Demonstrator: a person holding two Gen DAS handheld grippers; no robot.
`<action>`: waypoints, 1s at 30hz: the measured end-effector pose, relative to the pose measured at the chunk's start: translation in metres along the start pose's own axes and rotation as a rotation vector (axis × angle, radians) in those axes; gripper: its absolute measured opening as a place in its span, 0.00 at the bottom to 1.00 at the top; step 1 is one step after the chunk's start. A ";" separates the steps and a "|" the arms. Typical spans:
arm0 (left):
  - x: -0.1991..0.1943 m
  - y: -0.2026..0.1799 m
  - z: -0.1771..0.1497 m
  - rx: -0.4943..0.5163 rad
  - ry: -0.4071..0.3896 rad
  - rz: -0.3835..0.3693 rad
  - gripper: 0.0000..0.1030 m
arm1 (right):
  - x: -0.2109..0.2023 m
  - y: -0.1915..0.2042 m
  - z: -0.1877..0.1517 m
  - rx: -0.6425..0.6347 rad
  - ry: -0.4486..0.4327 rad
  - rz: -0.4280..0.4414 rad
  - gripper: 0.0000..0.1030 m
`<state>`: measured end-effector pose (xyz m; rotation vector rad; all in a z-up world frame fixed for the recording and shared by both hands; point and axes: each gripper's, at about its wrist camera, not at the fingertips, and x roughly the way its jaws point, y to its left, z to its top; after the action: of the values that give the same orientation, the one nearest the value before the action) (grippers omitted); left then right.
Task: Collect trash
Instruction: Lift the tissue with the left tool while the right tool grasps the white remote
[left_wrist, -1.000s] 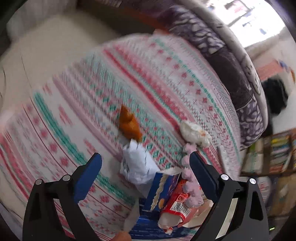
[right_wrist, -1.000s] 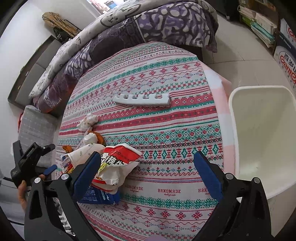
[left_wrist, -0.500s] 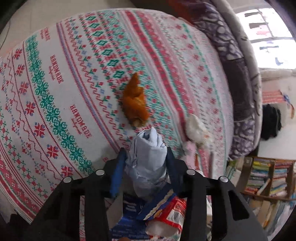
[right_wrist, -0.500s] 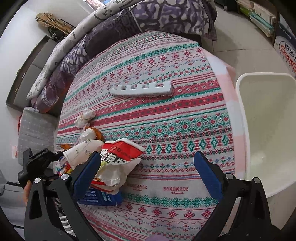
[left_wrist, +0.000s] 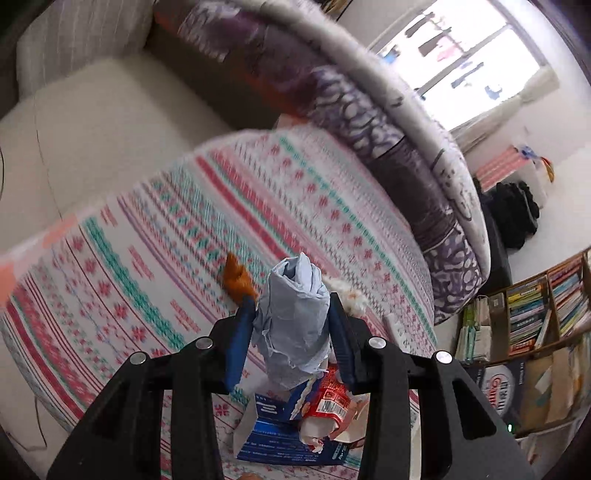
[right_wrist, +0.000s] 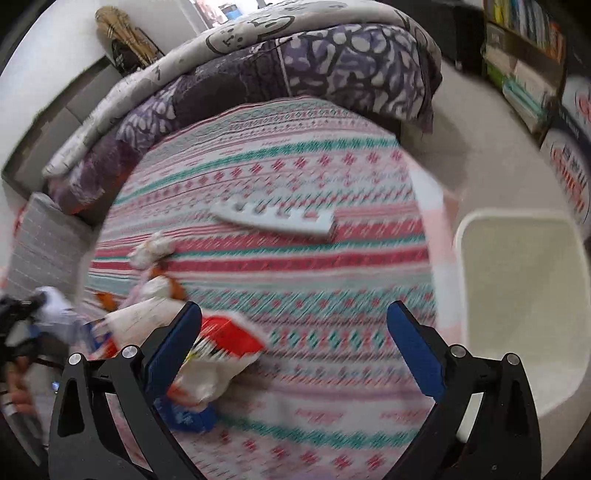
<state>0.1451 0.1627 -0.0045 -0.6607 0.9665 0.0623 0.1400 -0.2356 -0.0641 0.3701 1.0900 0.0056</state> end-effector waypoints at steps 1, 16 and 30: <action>-0.004 -0.002 0.000 0.014 -0.010 -0.001 0.39 | 0.006 0.001 0.007 -0.017 0.008 -0.003 0.93; 0.002 -0.014 -0.009 0.117 0.015 0.033 0.39 | 0.111 0.035 0.060 -0.496 0.086 -0.149 0.76; -0.011 -0.014 -0.014 0.124 0.003 0.017 0.39 | 0.091 0.031 0.036 -0.352 0.032 -0.088 0.33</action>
<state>0.1329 0.1468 0.0052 -0.5385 0.9703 0.0159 0.2190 -0.2002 -0.1186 0.0062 1.1118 0.1239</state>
